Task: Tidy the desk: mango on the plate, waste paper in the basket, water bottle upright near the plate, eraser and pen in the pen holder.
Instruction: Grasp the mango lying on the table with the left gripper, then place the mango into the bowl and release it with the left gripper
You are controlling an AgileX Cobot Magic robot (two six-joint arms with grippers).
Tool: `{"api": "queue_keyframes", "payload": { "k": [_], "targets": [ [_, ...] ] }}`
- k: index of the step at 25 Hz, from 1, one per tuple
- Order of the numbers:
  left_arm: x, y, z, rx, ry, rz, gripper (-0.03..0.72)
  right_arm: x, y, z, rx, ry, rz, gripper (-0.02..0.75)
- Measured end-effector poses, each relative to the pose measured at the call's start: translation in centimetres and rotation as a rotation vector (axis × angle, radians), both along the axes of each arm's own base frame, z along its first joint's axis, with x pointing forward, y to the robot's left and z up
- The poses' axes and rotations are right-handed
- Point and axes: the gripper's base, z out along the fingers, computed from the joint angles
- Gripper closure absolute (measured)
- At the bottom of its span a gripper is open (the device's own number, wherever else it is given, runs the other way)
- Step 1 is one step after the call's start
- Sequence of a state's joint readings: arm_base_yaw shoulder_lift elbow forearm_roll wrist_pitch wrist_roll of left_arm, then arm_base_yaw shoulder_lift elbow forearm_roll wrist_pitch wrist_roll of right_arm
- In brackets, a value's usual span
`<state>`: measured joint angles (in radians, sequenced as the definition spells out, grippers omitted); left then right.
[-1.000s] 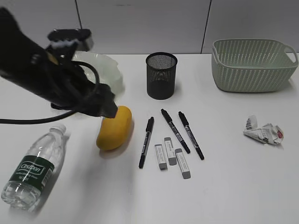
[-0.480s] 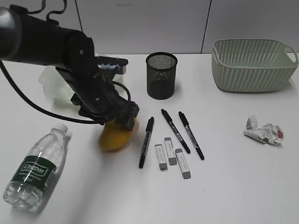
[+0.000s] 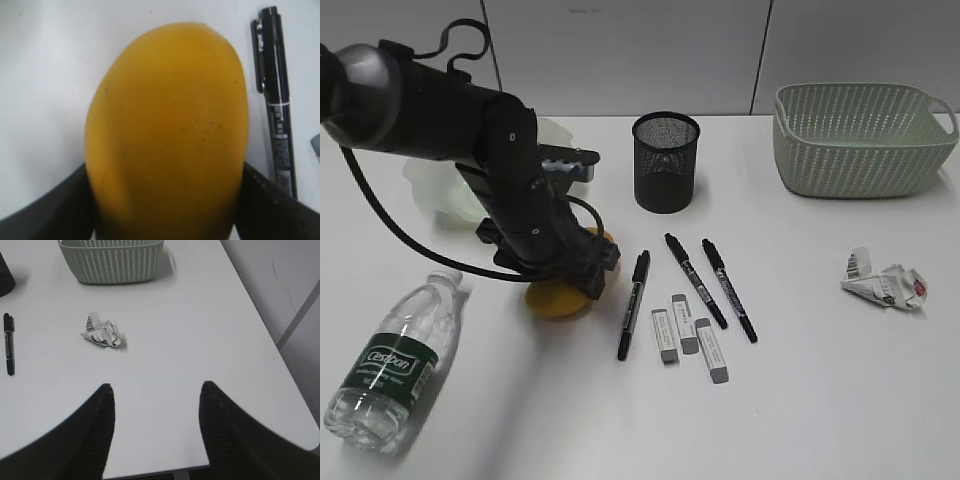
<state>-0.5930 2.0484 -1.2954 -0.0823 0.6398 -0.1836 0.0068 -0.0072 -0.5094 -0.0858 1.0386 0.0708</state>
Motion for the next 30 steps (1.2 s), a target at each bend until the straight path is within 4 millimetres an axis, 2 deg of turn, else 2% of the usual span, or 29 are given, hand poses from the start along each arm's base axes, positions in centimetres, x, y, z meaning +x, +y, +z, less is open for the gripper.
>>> {"api": "queue_keyframes", "payload": {
  "k": [3, 7, 9, 11, 13, 14, 16, 19, 23, 30],
  "targets": [
    [-0.1, 0.3, 2.4, -0.001, -0.060, -0.026, 0.131, 0.0, 0.0, 0.0, 0.000, 0.000, 0.000, 0.304],
    [0.0, 1.1, 10.0, -0.112, -0.333, -0.044, 0.131, 0.0, 0.0, 0.0, 0.000, 0.000, 0.000, 0.304],
    [0.8, 2.4, 13.2, -0.163, -0.505, -0.033, 0.131, 0.0, 0.0, 0.0, 0.000, 0.000, 0.000, 0.304],
    [2.8, 5.0, 14.1, -0.171, -0.595, 0.033, 0.131, 0.0, 0.0, 0.0, 0.000, 0.000, 0.000, 0.304],
    [4.9, 7.7, 12.8, -0.149, -0.607, 0.110, 0.131, 0.0, 0.0, 0.0, 0.000, 0.000, 0.000, 0.304],
    [6.0, 9.0, 11.5, -0.125, -0.583, 0.147, 0.131, 0.0, 0.0, 0.0, 0.000, 0.000, 0.000, 0.304],
    [7.6, 10.4, 8.8, -0.092, -0.525, 0.194, 0.131, 0.0, 0.0, 0.0, 0.000, 0.000, 0.000, 0.304],
    [9.1, 10.2, 6.2, -0.079, -0.478, 0.204, 0.131, 0.0, 0.0, 0.0, 0.001, 0.000, 0.000, 0.304],
    [10.6, 9.5, 4.4, -0.080, -0.461, 0.205, 0.131, 0.0, 0.0, 0.0, 0.001, 0.000, 0.000, 0.304],
    [10.6, 9.5, 2.7, -0.052, -0.398, 0.205, 0.131, 0.0, 0.0, 0.0, 0.001, 0.000, 0.000, 0.304]
  ]
}}
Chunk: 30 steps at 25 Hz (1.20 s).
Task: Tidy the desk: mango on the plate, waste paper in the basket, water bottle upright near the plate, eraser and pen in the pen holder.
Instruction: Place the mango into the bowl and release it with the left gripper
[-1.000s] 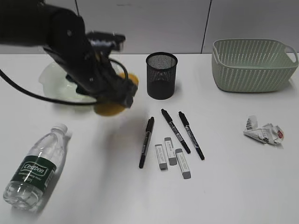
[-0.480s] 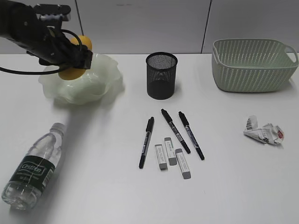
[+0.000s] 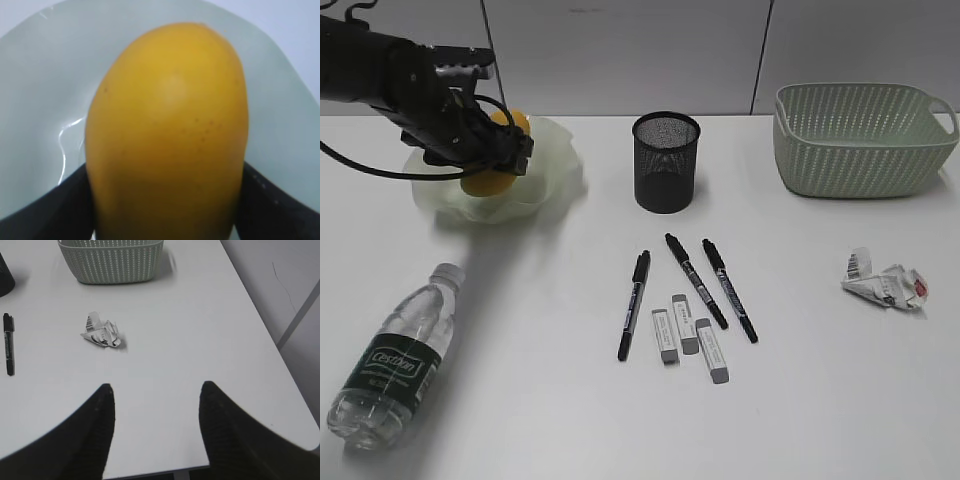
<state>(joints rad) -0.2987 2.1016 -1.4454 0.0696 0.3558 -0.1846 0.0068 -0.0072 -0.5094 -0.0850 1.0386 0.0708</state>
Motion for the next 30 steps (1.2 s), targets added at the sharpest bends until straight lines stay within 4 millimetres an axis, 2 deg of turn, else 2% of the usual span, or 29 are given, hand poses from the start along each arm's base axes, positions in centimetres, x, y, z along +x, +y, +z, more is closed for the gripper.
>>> {"api": "queue_keyframes", "payload": {
  "k": [11, 21, 30],
  "targets": [
    [-1.7, 0.4, -1.0, 0.045, 0.217, 0.021, 0.131, 0.0, 0.0, 0.0, 0.000, 0.000, 0.000, 0.304],
    [-0.9, 0.1, -0.7, 0.010, 0.125, 0.007, 0.132, 0.0, 0.0, 0.0, 0.000, 0.000, 0.000, 0.304],
    [-1.1, 0.2, -1.3, 0.028, 0.165, -0.003, 0.069, 0.0, 0.0, 0.0, 0.000, 0.000, 0.000, 0.304]
  ]
}}
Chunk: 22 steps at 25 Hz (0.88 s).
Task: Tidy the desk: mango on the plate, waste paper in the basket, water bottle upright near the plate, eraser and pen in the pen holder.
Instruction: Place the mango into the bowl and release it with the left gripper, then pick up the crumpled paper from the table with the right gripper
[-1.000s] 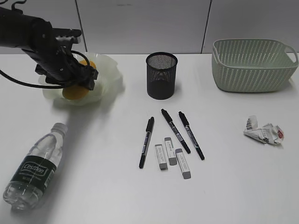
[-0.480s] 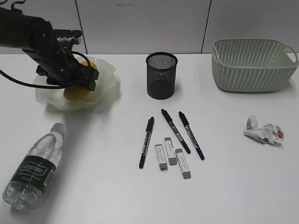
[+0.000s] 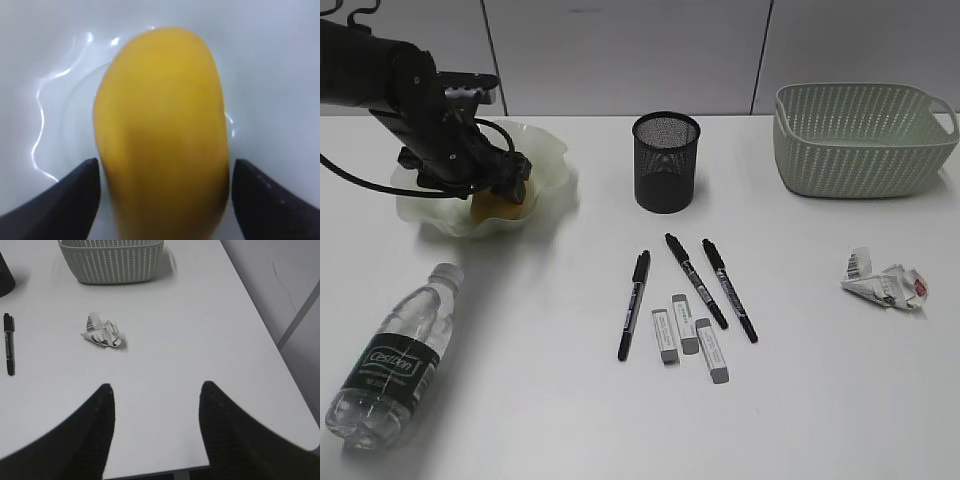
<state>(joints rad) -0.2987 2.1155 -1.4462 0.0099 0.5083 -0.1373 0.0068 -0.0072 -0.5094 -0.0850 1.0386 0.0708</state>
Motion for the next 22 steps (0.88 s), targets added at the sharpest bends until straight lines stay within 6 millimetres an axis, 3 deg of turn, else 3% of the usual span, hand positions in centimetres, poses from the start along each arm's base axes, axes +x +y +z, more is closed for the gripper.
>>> {"api": "queue_keyframes", "payload": {
  "k": [5, 8, 11, 14, 19, 22],
  "targets": [
    [-0.1, 0.0, 1.4, -0.005, -0.028, -0.006, 0.048, 0.0, 0.0, 0.0, 0.000, 0.000, 0.000, 0.304],
    [-0.7, 0.3, 5.1, -0.007, -0.097, -0.017, 0.059, 0.0, 0.0, 0.0, 0.000, 0.000, 0.000, 0.304],
    [-2.9, 1.1, 9.3, 0.000, -0.178, -0.037, 0.107, 0.0, 0.0, 0.0, 0.000, 0.000, 0.000, 0.304],
    [-7.5, 2.6, 12.5, -0.005, -0.221, -0.040, 0.142, 0.0, 0.0, 0.0, 0.000, 0.000, 0.000, 0.304],
    [-19.8, 6.3, 17.0, -0.026, -0.331, -0.044, 0.153, 0.0, 0.0, 0.0, 0.000, 0.000, 0.000, 0.304],
    [-26.4, 8.4, 17.2, -0.033, -0.357, -0.036, 0.153, 0.0, 0.0, 0.0, 0.000, 0.000, 0.000, 0.304]
  ]
}}
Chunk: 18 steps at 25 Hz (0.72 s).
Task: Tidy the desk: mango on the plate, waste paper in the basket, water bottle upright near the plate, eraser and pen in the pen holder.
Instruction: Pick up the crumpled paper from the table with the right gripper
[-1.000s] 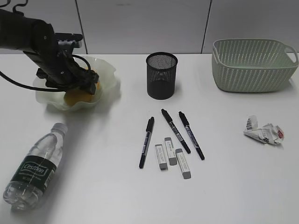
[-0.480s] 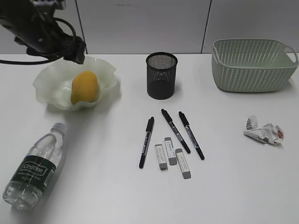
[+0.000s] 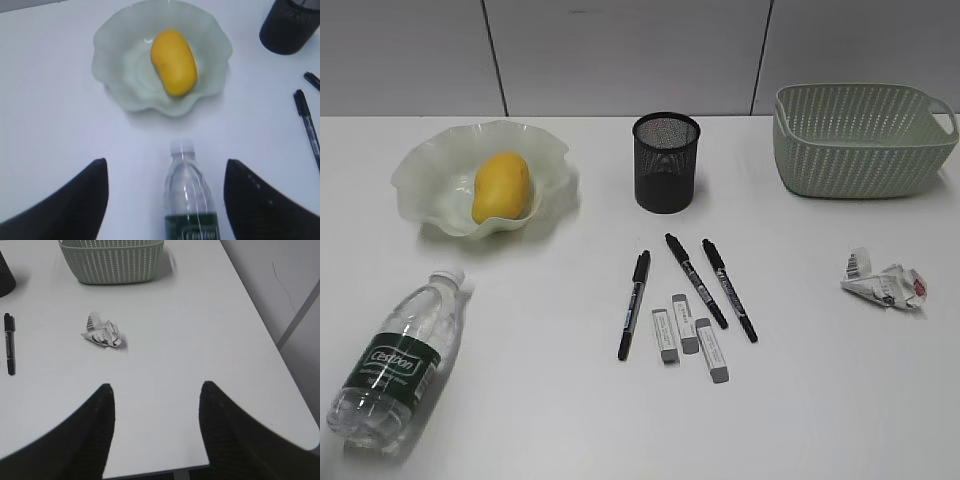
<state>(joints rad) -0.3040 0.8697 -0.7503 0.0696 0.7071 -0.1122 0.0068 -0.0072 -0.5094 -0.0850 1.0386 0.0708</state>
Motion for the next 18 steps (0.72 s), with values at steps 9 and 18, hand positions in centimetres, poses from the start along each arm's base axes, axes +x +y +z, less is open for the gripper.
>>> {"api": "queue_keyframes", "payload": {
  "k": [9, 18],
  "targets": [
    [-13.2, 4.3, -1.3, -0.055, -0.173, 0.020, 0.160, 0.0, 0.0, 0.0, 0.000, 0.000, 0.000, 0.304],
    [-16.7, 5.4, -2.8, -0.102, -0.298, 0.022, 0.179, 3.3, 1.0, 1.1, -0.047, 0.087, 0.151, 0.304]
  ]
}}
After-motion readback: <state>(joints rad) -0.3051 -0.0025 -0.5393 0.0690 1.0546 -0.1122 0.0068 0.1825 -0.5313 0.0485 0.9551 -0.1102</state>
